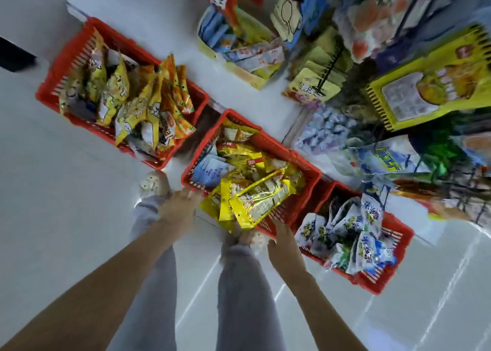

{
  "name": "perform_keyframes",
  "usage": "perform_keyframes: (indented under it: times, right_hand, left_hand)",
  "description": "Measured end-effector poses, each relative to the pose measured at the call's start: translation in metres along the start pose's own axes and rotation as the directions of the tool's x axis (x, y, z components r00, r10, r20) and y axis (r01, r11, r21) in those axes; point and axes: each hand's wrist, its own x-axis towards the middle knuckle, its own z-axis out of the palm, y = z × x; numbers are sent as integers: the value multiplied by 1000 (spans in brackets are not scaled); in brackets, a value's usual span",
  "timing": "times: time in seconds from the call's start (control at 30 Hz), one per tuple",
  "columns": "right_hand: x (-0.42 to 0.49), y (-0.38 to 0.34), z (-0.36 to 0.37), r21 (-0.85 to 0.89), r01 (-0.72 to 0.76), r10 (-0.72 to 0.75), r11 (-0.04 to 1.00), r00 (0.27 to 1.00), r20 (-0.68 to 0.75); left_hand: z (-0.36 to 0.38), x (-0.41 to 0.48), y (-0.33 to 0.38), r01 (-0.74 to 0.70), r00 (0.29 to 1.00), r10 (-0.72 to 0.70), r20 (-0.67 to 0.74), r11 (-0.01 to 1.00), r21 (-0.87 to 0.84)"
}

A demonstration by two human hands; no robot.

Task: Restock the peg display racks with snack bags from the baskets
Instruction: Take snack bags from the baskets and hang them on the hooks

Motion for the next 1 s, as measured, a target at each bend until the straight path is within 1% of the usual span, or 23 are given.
perform_keyframes:
  times: [0.03, 0.2, 0.33, 0.4, 0.43, 0.47, 0.5, 0.53, 0.57, 0.6, 0.63, 0.67, 0.7, 0.73, 0.8, 0.87, 0.93, 0.97, 1.0]
  right_hand:
    - [-1, 18, -2, -5, 1, -1, 1000, 1000, -6]
    - [10, 95, 5, -52, -35, 36, 998, 999, 9]
    - [31, 143, 24, 1, -123, 123, 992, 992, -33]
    - [43, 168, 31, -27, -146, 143, 989, 984, -105]
    - [49, 181, 34, -37, -162, 155, 986, 977, -146]
    - [56, 192, 36, -33, -178, 169, 984, 970, -176]
    - [63, 202, 38, -17, -190, 183, 982, 965, -187]
    - [70, 209, 40, 2, -192, 189, 981, 964, -187]
    - [77, 214, 43, 16, -183, 183, 983, 966, -181]
    - [83, 216, 45, 25, -163, 165, 986, 970, -178]
    - [91, 217, 48, 30, -141, 144, 990, 973, -180]
    - [99, 216, 50, 29, -120, 123, 992, 973, -193]
    - [107, 213, 54, 30, -105, 109, 994, 971, -213]
    - [115, 209, 57, 43, -94, 101, 995, 968, -229]
    - [131, 194, 63, 94, -68, 87, 993, 973, -214]
    - [144, 172, 70, 117, -12, 32, 993, 985, -171]
    - [150, 151, 75, 76, 35, -22, 997, 987, -160]
    - [150, 143, 77, 38, 43, -36, 998, 985, -168]
    - [149, 138, 77, 8, 38, -36, 999, 982, -186]
  left_hand:
    - [16, -2, 10, 21, 1000, -20, 5, 999, -31]
    - [67, 3, 79, 9, 997, 4, 81, 986, -168]
    - [96, 22, 140, -82, 990, 101, 101, 980, -181]
    - [114, 34, 161, -43, 989, 65, 134, 985, -166]
    - [121, 40, 169, 8, 994, 12, 112, 984, -180]
    - [129, 46, 174, 73, 997, -62, 56, 973, -221]
    - [137, 52, 176, 154, 987, -162, -4, 944, -291]
    - [144, 59, 175, 256, 956, -291, -32, 884, -390]
    - [150, 66, 169, 367, 901, -433, -18, 784, -500]
    - [157, 74, 161, 452, 829, -559, 8, 662, -598]
    - [162, 82, 151, 498, 764, -644, 31, 559, -662]
    - [165, 88, 144, 521, 723, -688, 59, 488, -701]
    - [168, 93, 137, 524, 708, -701, 85, 442, -728]
    - [170, 97, 133, 520, 713, -694, 106, 422, -743]
    - [171, 102, 133, 540, 723, -679, 127, 440, -718]
    - [171, 104, 141, 582, 708, -699, 104, 493, -647]
    - [173, 103, 157, 584, 698, -716, 10, 562, -585]
    - [172, 101, 166, 556, 713, -698, -66, 620, -554]
    - [170, 99, 176, 510, 747, -651, -130, 688, -516]
